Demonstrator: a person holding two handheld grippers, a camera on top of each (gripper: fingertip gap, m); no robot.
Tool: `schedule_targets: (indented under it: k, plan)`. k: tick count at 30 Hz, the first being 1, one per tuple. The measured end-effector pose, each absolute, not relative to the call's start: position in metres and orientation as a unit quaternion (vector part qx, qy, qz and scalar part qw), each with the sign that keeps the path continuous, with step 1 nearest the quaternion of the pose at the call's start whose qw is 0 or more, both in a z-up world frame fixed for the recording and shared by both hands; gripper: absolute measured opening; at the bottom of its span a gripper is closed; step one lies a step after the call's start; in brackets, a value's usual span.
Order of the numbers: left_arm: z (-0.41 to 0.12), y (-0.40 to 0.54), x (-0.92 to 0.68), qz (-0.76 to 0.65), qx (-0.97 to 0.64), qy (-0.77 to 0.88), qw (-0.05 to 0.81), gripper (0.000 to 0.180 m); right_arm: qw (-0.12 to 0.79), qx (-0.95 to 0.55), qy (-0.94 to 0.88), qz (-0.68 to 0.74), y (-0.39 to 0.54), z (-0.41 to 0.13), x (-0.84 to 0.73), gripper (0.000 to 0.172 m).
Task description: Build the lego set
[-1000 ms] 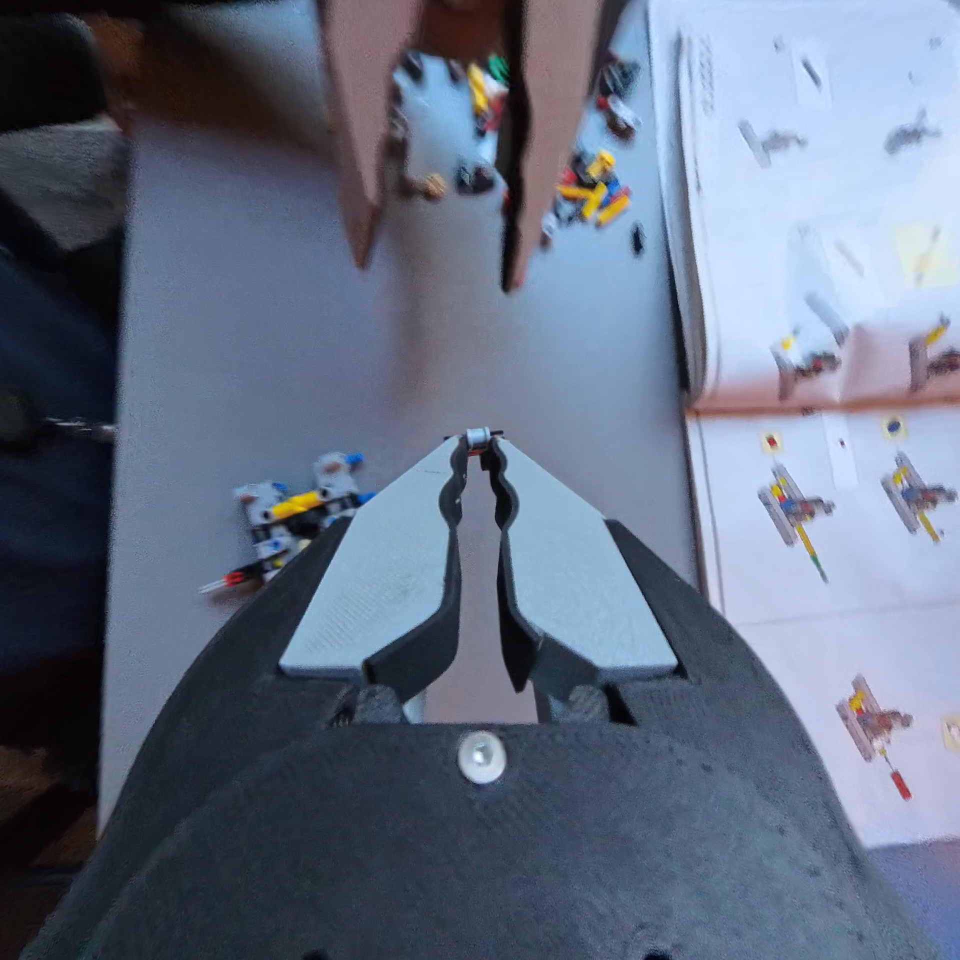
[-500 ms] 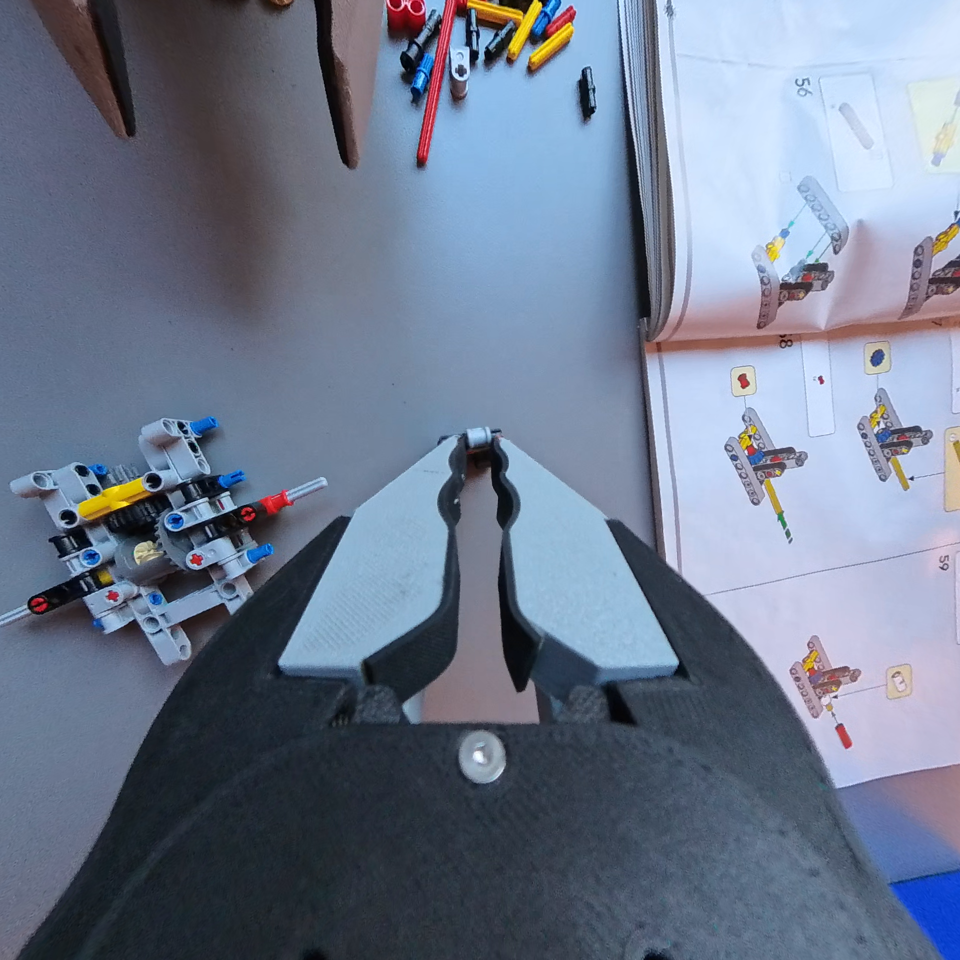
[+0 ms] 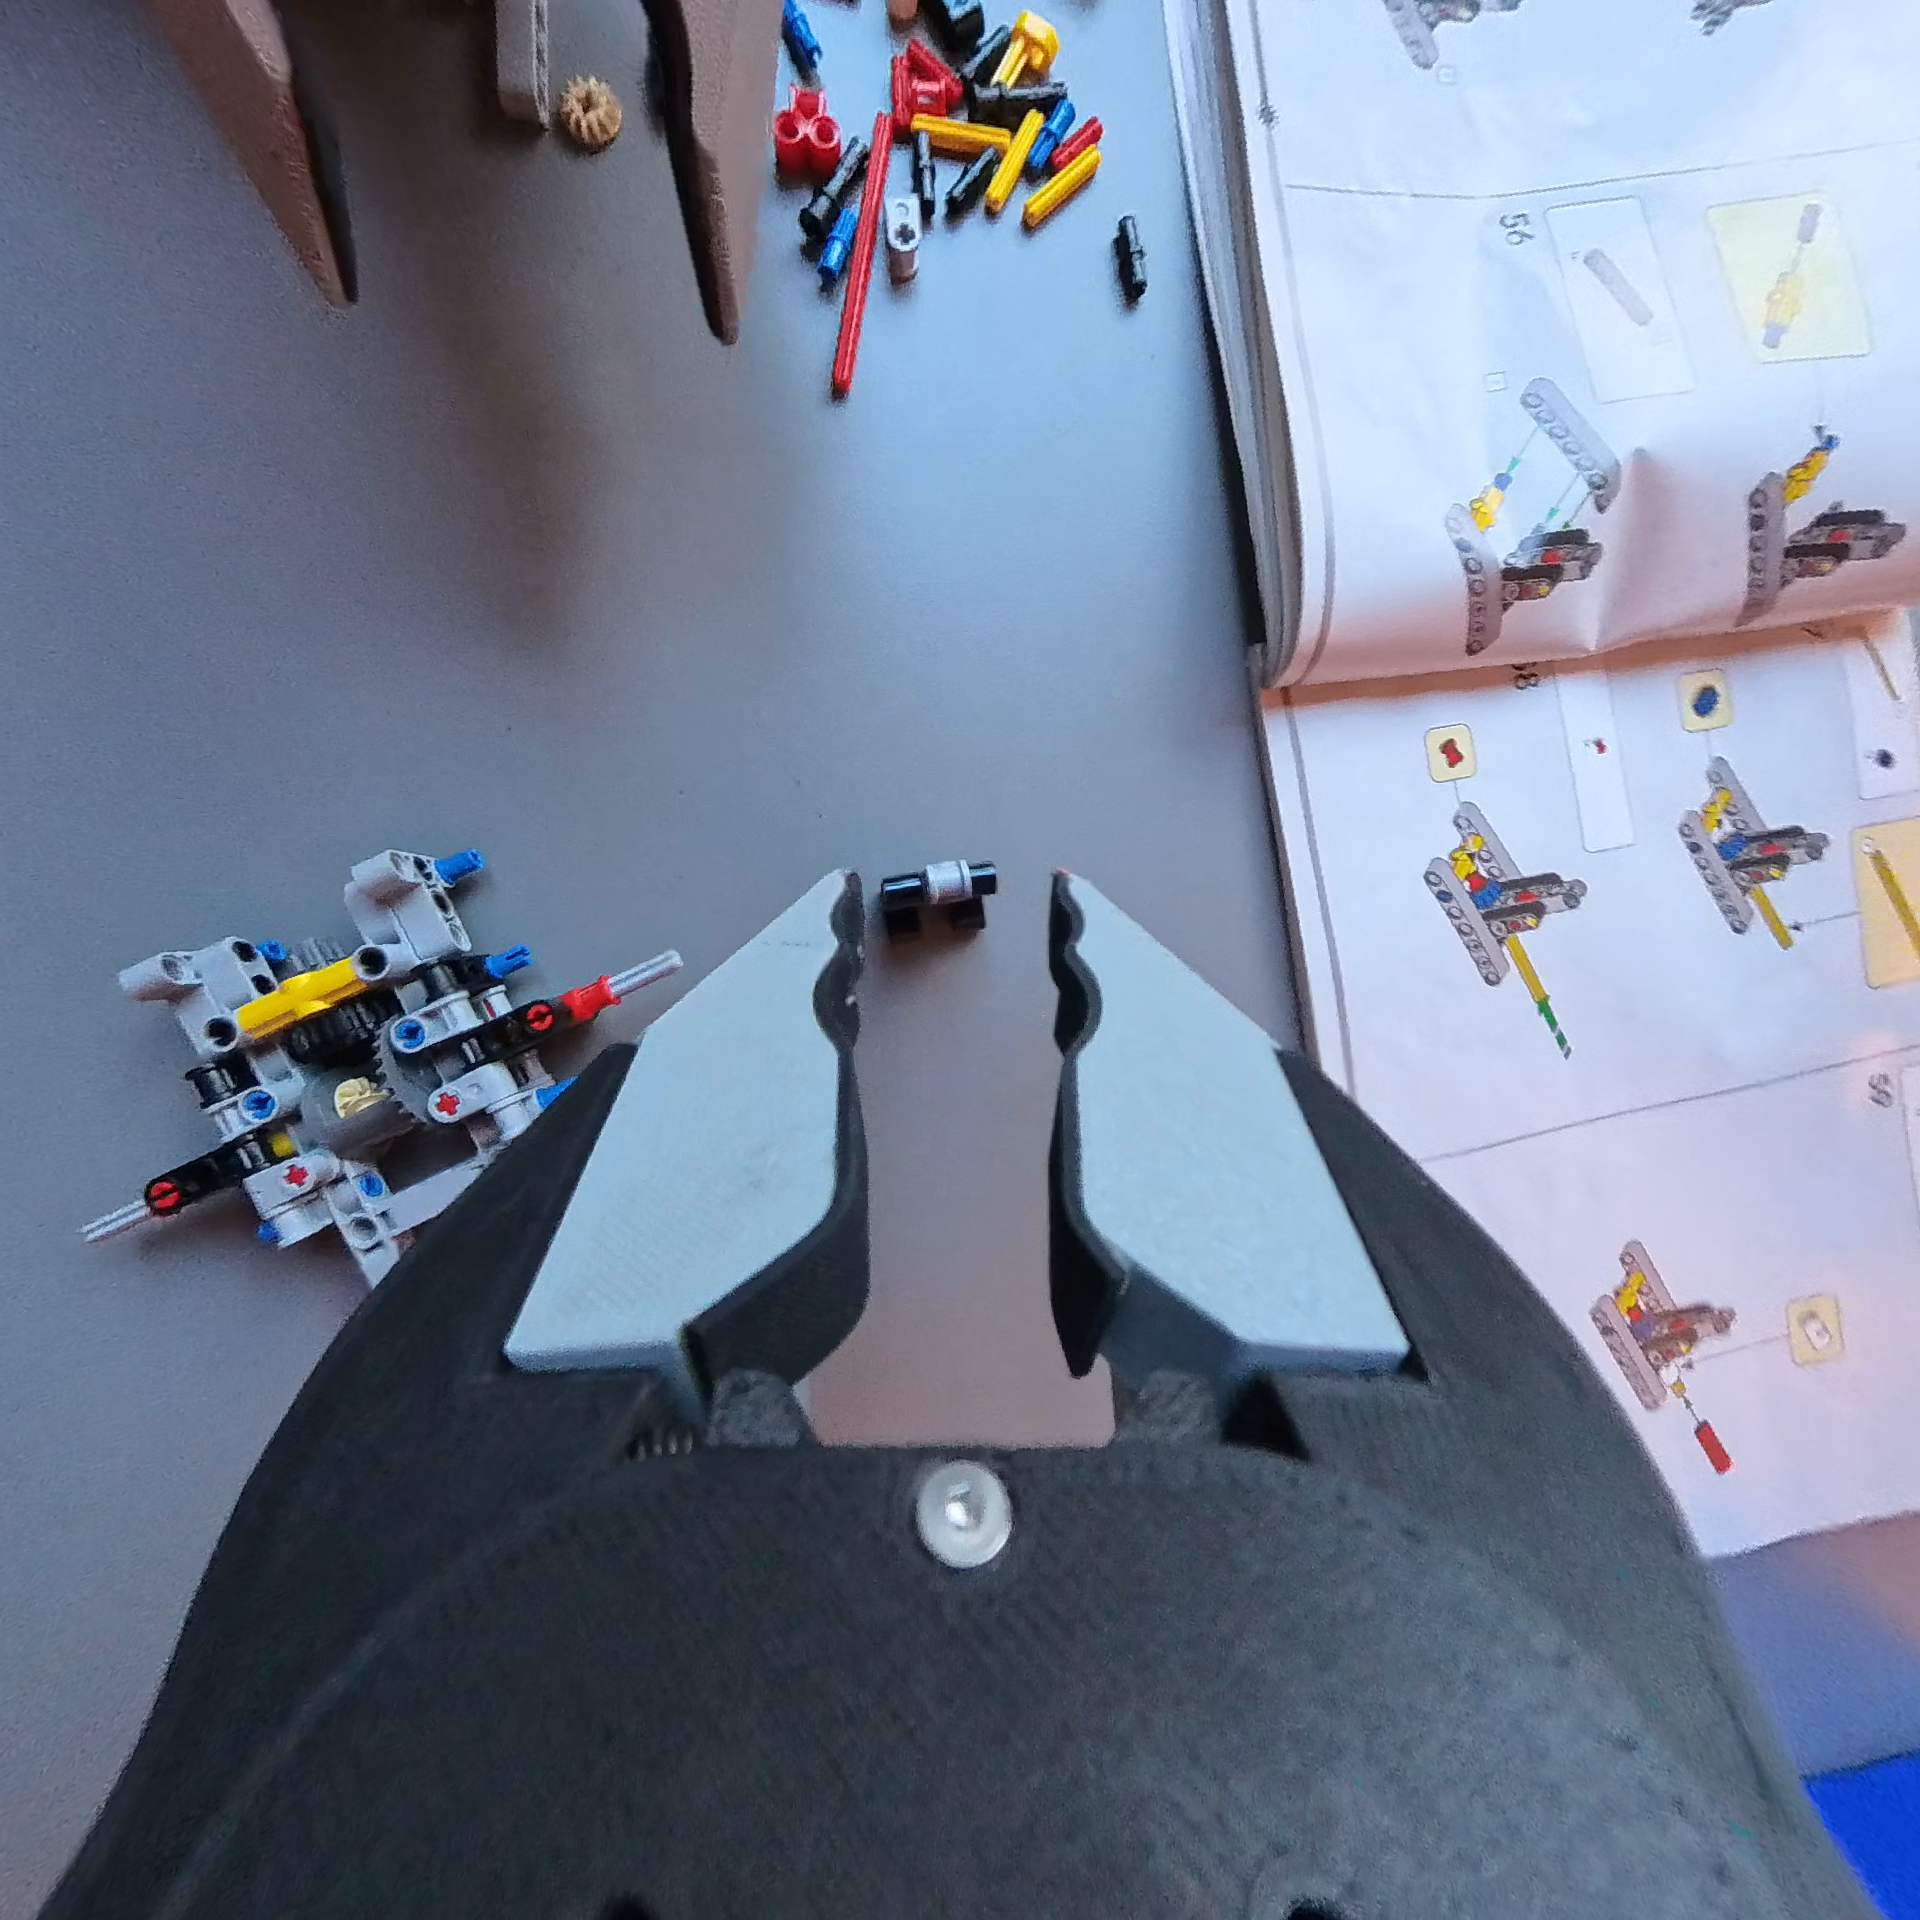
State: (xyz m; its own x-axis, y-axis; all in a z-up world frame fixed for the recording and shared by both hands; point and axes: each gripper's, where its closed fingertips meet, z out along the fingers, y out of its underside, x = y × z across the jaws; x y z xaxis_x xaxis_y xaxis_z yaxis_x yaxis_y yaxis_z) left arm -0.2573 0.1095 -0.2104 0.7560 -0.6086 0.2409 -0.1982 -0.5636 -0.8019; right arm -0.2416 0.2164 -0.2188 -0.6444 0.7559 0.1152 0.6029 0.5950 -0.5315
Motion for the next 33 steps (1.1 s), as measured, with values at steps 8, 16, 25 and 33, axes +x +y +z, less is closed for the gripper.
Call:
schedule_targets:
  k: [8,16,25,33]
  plan:
    - [-0.196,0.099,-0.256,-0.174,-0.850,0.199,0.455,0.052,0.243,-0.443,-0.801,0.320,0.225,-0.185,-0.207,0.039]
    - [-0.193,0.105,-0.236,-0.045,-0.809,0.193,0.553,0.049,0.379,-0.533,-0.650,0.386,0.293,-0.162,-0.153,0.038]
    - [-0.197,0.114,-0.222,0.017,-0.771,0.249,0.587,0.043,0.459,-0.548,-0.512,0.475,0.330,-0.126,-0.125,0.044]
    - [-0.201,0.110,-0.221,0.067,-0.763,0.286,0.576,0.034,0.418,-0.490,-0.585,0.493,0.266,-0.138,-0.207,0.046]
